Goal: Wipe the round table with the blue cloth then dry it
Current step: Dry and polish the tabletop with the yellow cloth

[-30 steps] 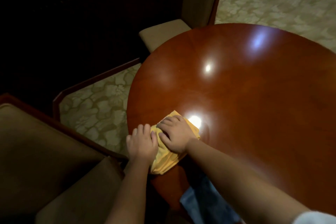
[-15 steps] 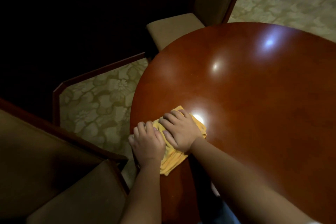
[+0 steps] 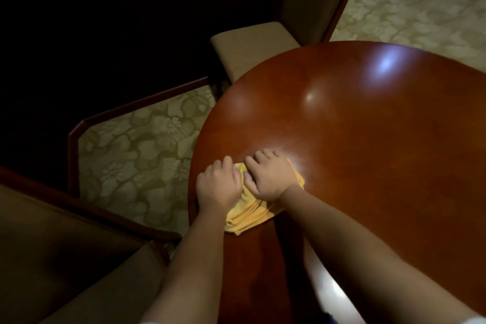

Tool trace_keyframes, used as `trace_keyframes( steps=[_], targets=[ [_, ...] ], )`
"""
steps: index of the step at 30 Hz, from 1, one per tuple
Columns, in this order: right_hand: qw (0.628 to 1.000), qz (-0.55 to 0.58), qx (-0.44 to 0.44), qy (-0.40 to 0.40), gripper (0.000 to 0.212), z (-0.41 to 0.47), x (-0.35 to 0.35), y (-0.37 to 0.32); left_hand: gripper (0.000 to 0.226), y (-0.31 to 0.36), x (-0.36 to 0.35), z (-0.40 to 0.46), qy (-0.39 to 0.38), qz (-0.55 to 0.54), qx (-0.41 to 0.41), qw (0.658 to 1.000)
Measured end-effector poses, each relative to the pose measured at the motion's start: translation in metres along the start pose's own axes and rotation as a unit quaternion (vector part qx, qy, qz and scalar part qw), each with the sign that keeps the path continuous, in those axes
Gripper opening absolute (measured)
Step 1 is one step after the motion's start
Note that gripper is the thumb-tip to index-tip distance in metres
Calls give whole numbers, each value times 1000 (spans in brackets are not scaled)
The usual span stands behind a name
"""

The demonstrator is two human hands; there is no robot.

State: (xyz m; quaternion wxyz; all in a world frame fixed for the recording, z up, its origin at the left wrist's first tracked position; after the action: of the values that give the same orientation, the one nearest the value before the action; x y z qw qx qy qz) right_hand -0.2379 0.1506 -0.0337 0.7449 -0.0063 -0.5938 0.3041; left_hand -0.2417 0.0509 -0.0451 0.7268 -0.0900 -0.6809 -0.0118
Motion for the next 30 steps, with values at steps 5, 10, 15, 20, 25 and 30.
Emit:
trace_keyframes(
  steps=[5, 10, 15, 20, 25, 30],
  targets=[
    [999, 1, 0, 36, 30, 23, 32, -10, 42, -10, 45, 19, 77, -15, -32, 996],
    [994, -48, -51, 80, 33, 57, 41, -3, 38, -16, 64, 62, 92, 61, -81, 991],
    [983, 6, -170, -73, 54, 50, -34, 19, 34, -34, -2, 69, -15, 20, -55, 998],
    [988, 6, -110, -104, 65, 43, -43, 8, 33, -29, -2, 45, 4, 140, -68, 988],
    [992, 48, -36, -112, 55, 14, -41, -28, 36, -35, -5, -12, -78, 148, 3, 986],
    [981, 77, 12, -175, 64, -31, -37, -63, 37, -30, 0, -83, -103, 142, 70, 982]
  ],
)
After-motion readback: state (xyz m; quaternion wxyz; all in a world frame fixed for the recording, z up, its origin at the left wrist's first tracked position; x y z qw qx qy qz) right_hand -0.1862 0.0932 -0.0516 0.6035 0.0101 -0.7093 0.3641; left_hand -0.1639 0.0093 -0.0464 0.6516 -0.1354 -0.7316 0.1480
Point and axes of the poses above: each hand's wrist, its own z-axis towards the middle knuckle, its own x-axis out of the back of the hand, y = z × x, the point moved 8 cm from there along z, towards the middle knuckle, and after that the axes turned 15 degrees about z, right-handed, at the moved point
